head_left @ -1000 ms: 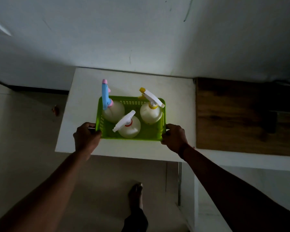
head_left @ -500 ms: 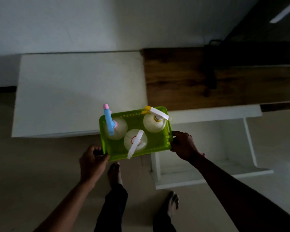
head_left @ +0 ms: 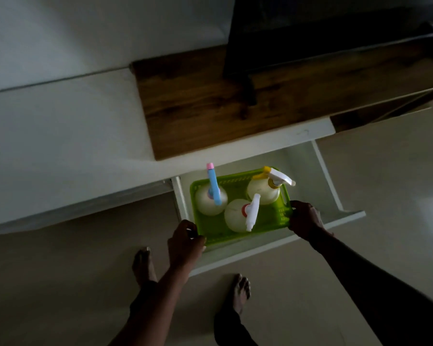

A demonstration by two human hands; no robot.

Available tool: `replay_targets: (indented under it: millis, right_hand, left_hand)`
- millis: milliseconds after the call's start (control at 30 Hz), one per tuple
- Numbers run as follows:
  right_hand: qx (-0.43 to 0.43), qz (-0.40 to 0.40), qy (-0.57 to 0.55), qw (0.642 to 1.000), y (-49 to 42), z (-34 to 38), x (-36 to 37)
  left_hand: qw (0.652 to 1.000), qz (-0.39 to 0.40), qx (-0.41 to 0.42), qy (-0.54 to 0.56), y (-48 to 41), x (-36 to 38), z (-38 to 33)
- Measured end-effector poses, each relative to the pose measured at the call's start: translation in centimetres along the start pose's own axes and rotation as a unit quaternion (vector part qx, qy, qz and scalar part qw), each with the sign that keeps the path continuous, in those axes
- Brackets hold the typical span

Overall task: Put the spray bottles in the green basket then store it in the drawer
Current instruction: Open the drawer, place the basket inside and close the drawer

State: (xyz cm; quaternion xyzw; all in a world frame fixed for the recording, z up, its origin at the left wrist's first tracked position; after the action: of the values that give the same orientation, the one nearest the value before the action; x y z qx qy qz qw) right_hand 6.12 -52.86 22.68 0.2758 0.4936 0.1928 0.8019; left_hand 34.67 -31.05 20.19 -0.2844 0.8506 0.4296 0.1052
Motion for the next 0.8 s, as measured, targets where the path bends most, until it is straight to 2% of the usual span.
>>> replay_targets:
  millis: [100,200,367,533,633,800]
  right_hand:
    - [0.04,0.004,-0.038,0.998,-2.6,-2.1,0.4]
    - [0.044,0.017,-0.007,0.999,-5.8,-3.4,2.0]
    - [0.059,0.061,-0.001,0.996,-11.4,-5.5,6.4]
    - [0.076,0.096,-0.011,0.992,-15.5,-7.5,10.1]
    - [0.08,0.094,-0.007,0.992,-16.9,-8.5,11.2]
    - [0.089,0.106,-0.009,0.99,-18.3,-9.3,12.6]
  left_hand:
    - [0.998,0.033,-0.039,-0.022,-1.8,4.0,0.7]
    - [0.996,0.041,-0.059,-0.051,-4.4,7.5,2.3]
    - [0.987,0.04,-0.033,-0.151,-9.5,11.2,4.7]
    - [0.983,0.063,-0.054,-0.161,-13.3,13.7,7.5]
    - [0.974,0.065,-0.014,-0.218,-14.2,14.6,7.6]
    - [0.965,0.072,-0.007,-0.254,-15.3,15.5,8.1]
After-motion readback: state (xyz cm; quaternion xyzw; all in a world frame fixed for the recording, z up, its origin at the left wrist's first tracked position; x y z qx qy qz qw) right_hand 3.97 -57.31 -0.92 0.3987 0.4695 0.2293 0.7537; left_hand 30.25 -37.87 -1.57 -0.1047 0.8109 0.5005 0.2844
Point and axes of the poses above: each hand's wrist, its own y-axis away from the middle knuckle, its own x-axis out of the palm, z = x × y, the point moved 10 cm from there along -y, towards the middle knuckle
